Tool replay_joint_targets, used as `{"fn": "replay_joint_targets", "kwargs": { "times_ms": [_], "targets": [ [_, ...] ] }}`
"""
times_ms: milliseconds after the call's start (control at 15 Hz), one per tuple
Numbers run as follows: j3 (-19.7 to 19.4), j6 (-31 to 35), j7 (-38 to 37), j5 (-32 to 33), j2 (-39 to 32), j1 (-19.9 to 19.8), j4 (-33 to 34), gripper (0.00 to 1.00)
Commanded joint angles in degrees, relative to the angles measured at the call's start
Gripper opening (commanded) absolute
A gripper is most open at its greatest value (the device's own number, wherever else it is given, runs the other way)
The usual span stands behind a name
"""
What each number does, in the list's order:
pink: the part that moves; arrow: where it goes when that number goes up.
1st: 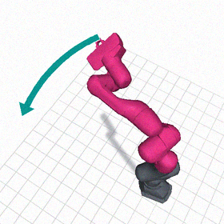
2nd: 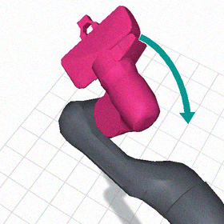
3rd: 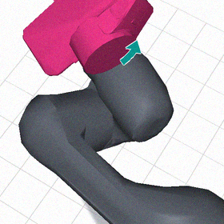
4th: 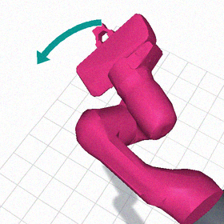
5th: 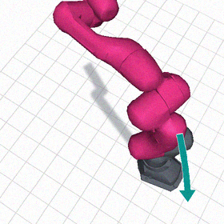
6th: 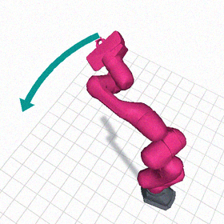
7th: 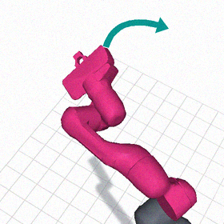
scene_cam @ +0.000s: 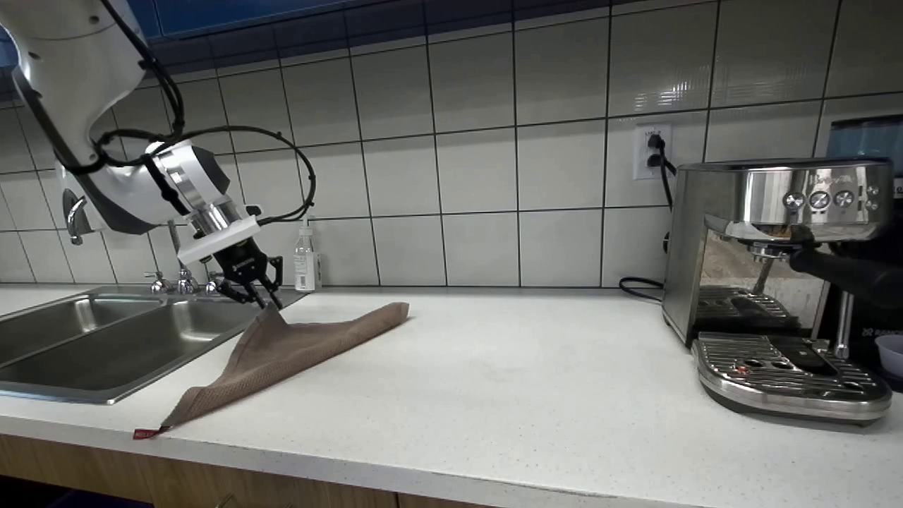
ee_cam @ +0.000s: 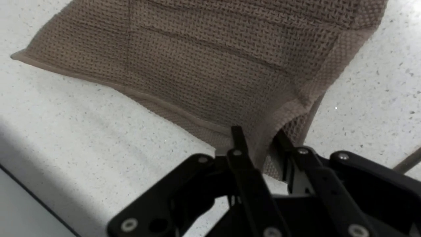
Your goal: Fold the brown towel twice
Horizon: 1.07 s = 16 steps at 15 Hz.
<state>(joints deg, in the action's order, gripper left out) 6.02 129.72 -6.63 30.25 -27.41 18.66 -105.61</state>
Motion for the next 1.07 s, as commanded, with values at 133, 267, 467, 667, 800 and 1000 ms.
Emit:
{"fn": "replay_joint_targets", "kwargs": {
  "times_ms": [133,267,467,667,800,1000],
  "targets": [
    [-0.81,-0.84,-0.74,-0.64,0.75,0.3,1.15,0.73],
    [-0.86,-0.37,-0.24,-1.28,1.7,-0.25,0.52,0.88],
    [-1.17,0.16,0.21,-2.07,2.93,-0.99,-0.13,1.0],
    [-1.51,0.23,0.84,-2.68,3.93,-1.89,-0.48,1.0],
    [-1.71,0.42,1.1,-2.95,4.52,-2.62,-0.9,1.0],
    [-2.01,0.15,1.98,-3.98,4.98,-4.14,-1.2,1.0]
  ]
}}
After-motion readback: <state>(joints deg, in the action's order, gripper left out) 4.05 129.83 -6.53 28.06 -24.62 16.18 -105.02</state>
